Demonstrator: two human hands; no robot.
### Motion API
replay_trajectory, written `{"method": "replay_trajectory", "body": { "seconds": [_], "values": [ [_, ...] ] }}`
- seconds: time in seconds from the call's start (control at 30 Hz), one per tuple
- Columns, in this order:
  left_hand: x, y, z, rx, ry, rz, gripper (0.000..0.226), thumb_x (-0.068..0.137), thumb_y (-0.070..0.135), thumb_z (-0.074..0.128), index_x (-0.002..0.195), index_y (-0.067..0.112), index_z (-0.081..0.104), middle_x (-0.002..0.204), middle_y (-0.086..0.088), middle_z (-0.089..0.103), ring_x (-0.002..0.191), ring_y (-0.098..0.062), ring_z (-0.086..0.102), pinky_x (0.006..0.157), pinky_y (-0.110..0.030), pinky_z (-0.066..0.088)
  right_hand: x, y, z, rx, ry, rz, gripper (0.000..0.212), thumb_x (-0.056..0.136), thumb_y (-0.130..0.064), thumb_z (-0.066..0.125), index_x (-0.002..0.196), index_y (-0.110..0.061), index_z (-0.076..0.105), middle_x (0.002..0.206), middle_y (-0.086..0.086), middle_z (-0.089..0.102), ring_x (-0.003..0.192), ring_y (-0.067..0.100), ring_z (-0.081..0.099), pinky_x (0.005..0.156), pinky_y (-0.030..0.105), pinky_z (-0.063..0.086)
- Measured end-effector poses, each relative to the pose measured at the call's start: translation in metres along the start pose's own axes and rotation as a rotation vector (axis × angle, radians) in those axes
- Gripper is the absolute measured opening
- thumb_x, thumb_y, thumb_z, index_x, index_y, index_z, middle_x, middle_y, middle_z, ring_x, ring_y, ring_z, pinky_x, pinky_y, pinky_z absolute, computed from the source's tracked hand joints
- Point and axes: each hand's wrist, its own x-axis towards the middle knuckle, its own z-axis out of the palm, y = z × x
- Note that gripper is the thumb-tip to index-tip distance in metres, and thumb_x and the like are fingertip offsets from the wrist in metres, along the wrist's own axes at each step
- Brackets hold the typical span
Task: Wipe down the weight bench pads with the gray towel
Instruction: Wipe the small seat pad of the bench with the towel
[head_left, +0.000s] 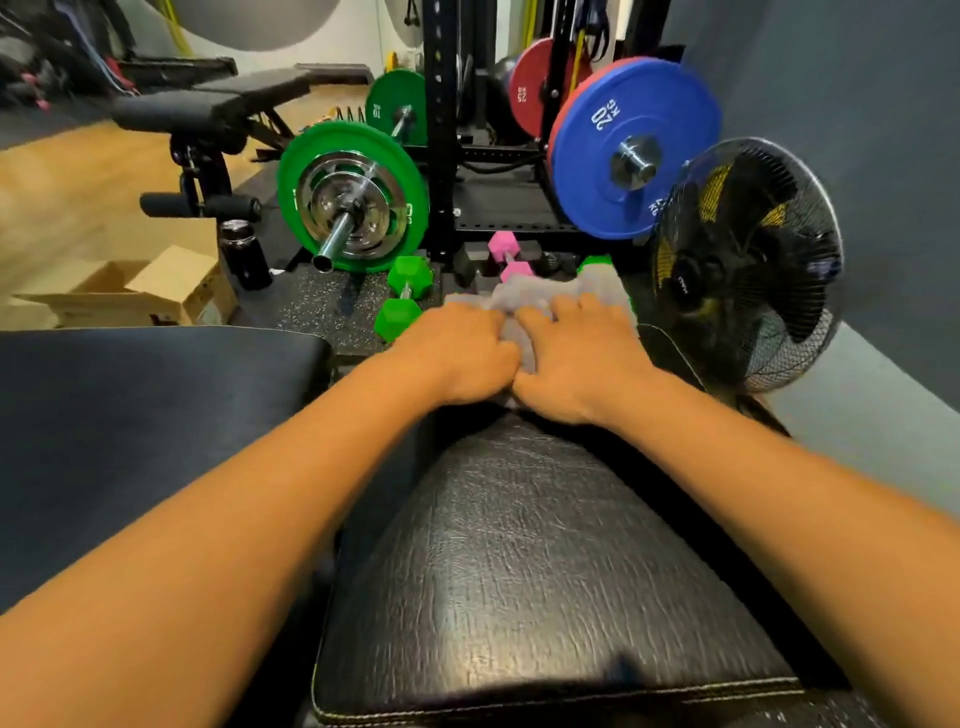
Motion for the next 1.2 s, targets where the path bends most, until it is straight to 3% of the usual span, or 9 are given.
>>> {"method": "replay_trajectory", "body": {
  "seconds": [0.1,0.23,0.5,0.6,0.73,0.83,0.9,1.03,1.2],
  "values": [
    [-0.053,0.023,0.016,-0.064,0.159,0.139,0.045,0.084,0.037,0.031,0.114,0.015,0.056,0.124,-0.008,0.057,0.115,-0.026,0.05,0.091,-0.031,0.034,-0.065,0.003,0.002,0.017,0.095,-0.08,0.072,0.079,-0.068,0.027,0.139,-0.028,0.037,0.137,0.01,0.046,0.121,0.033,0.041,0.1,0.051,0.034],
    [-0.006,0.019,0.023,-0.194,0.05,0.135,0.063,0.079,0.036,0.022,0.129,0.005,0.047,0.133,-0.016,0.048,0.128,-0.031,0.038,0.114,-0.042,0.02,-0.028,0.025,-0.003,0.135,-0.029,-0.038,0.082,0.07,-0.073,0.022,0.142,-0.035,0.028,0.15,0.005,0.035,0.134,0.034,0.033,0.107,0.056,0.027],
    [0.1,0.029,0.023,-0.078,-0.174,0.006,0.053,0.096,0.038,0.021,0.138,0.018,0.047,0.147,-0.01,0.043,0.13,-0.028,0.044,0.107,-0.037,0.034,0.034,0.064,-0.003,0.253,-0.046,0.132,0.053,0.09,-0.063,0.034,0.115,-0.023,0.057,0.126,0.009,0.06,0.11,0.033,0.055,0.085,0.039,0.043],
    [0.096,0.065,0.031,-0.053,-0.127,0.081,0.049,0.098,0.035,0.021,0.135,0.01,0.043,0.143,-0.017,0.043,0.126,-0.033,0.044,0.102,-0.041,0.035,0.002,0.093,0.001,0.461,-0.079,0.299,0.069,0.081,-0.064,0.052,0.133,-0.018,0.047,0.135,0.01,0.05,0.119,0.032,0.05,0.093,0.041,0.043],
    [0.077,0.118,0.034,-0.08,-0.084,0.27,0.061,0.079,0.041,0.018,0.121,0.011,0.052,0.132,-0.015,0.053,0.12,-0.032,0.048,0.101,-0.046,0.035,-0.051,0.114,0.011,0.791,-0.077,0.408,0.063,0.057,-0.066,0.051,0.098,-0.02,0.061,0.097,0.001,0.064,0.086,0.018,0.058,0.065,0.031,0.043],
    [0.05,0.14,0.041,-0.04,-0.044,0.394,0.037,0.09,0.031,0.027,0.1,0.008,0.055,0.114,-0.016,0.059,0.11,-0.03,0.05,0.096,-0.042,0.033,-0.101,0.112,0.012,0.893,-0.042,0.399,0.018,0.075,-0.042,0.056,0.071,-0.025,0.06,0.069,-0.015,0.059,0.066,0.005,0.053,0.058,0.019,0.041],
    [0.025,0.146,0.045,-0.104,-0.046,0.446,0.038,0.088,0.035,0.025,0.101,0.01,0.051,0.116,-0.014,0.055,0.114,-0.03,0.046,0.1,-0.044,0.032,-0.13,0.106,0.006,0.947,0.0,0.328,0.026,0.09,-0.024,0.059,0.065,-0.029,0.054,0.056,-0.02,0.058,0.059,-0.006,0.051,0.054,0.01,0.037],
    [-0.036,0.157,0.042,-0.148,-0.092,0.435,0.057,0.087,0.041,0.016,0.128,0.012,0.044,0.139,-0.013,0.042,0.131,-0.03,0.033,0.11,-0.05,0.023,-0.176,0.092,0.001,1.047,0.017,0.325,0.013,0.077,-0.039,0.066,0.073,-0.032,0.057,0.057,-0.033,0.06,0.058,-0.019,0.052,0.056,0.004,0.037],
    [-0.108,0.171,0.03,-0.197,-0.158,0.387,0.058,0.101,0.04,0.023,0.152,0.017,0.01,0.161,-0.003,0.006,0.146,-0.013,0.0,0.115,-0.029,-0.007,-0.224,0.083,0.005,1.153,-0.038,0.531,0.056,0.072,-0.043,0.074,0.115,-0.025,0.043,0.104,-0.011,0.061,0.092,0.003,0.058,0.078,0.027,0.048]
  ]
}}
